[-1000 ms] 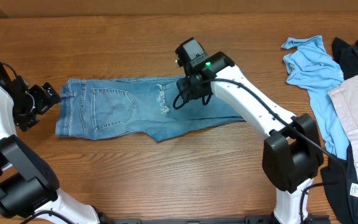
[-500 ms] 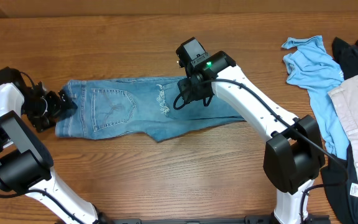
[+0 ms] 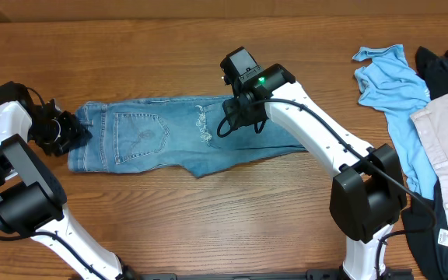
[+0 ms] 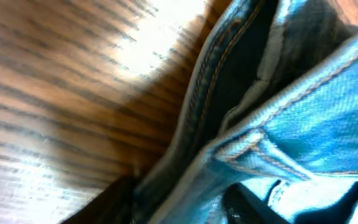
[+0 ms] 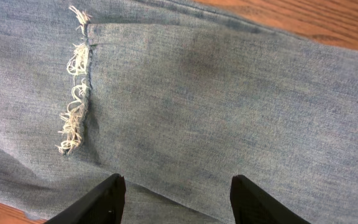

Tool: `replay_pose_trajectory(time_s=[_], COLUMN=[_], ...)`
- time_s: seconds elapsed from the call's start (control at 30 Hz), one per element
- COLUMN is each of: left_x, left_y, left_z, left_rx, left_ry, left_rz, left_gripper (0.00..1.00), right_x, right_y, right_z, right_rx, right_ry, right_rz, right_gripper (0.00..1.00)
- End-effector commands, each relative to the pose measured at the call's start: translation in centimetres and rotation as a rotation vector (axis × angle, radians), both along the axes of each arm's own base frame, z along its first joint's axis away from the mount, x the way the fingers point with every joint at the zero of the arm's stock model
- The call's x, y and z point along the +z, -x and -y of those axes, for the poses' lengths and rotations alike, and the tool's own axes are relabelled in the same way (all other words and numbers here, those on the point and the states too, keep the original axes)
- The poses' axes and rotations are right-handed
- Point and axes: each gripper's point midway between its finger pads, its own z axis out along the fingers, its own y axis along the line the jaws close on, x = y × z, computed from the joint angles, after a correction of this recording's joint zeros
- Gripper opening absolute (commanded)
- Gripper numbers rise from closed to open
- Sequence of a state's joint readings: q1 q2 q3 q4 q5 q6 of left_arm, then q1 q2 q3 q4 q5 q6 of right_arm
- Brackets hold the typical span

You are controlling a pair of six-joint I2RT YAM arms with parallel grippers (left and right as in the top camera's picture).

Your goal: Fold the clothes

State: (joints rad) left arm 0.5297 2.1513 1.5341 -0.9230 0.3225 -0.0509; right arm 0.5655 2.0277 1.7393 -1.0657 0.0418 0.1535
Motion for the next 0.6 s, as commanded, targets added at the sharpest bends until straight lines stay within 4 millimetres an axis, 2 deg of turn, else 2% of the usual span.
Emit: replay_pose_trajectory(time_s=[0.0, 0.07, 0.13, 0.17, 0.27, 0.37, 0.47, 0.57], left_x=[-3.7, -3.7, -3.7, -3.7, -3.5, -2.4, 0.0, 3.6], left_y=[1.3, 1.4, 1.4, 1.5, 1.8, 1.9, 1.4, 0.8], left_z=[1.0, 1.0, 0.8, 0.7, -0.1, -1.6, -3.9, -6.8], left_rx=[-0.012, -0.012, -0.012, -0.01, 0.0, 0.016, 0.041, 0.079], left_ry=[0.04, 0.037, 0.029, 0.027, 0.001, -0.04, -0.097, -0.163], left_rz=[-0.084, -0.085, -0.089, -0.09, -0.107, -0.125, -0.127, -0.112], left_gripper=[0.38, 0.29, 0.08, 0.04, 0.04, 0.04, 0.04, 0.04], right_x=[2.2, 2.2, 2.2, 2.2, 2.4, 3.3, 4.5, 4.7], right_y=[-0.4, -0.3, -0.3, -0.3, -0.4, -1.2, -2.3, -2.9], right_z=[-0.4, -0.3, -0.3, -0.3, -0.1, 1.0, 2.8, 5.1], right_rx=[0.0, 0.0, 0.0, 0.0, -0.005, -0.041, -0.09, -0.141], right_ry=[-0.022, -0.021, -0.02, -0.02, -0.021, -0.011, -0.015, -0.013], right_rz=[0.05, 0.048, 0.047, 0.047, 0.053, 0.084, 0.117, 0.109], right_gripper=[0.58, 0.58, 0.58, 0.58, 0.58, 0.58, 0.59, 0.59])
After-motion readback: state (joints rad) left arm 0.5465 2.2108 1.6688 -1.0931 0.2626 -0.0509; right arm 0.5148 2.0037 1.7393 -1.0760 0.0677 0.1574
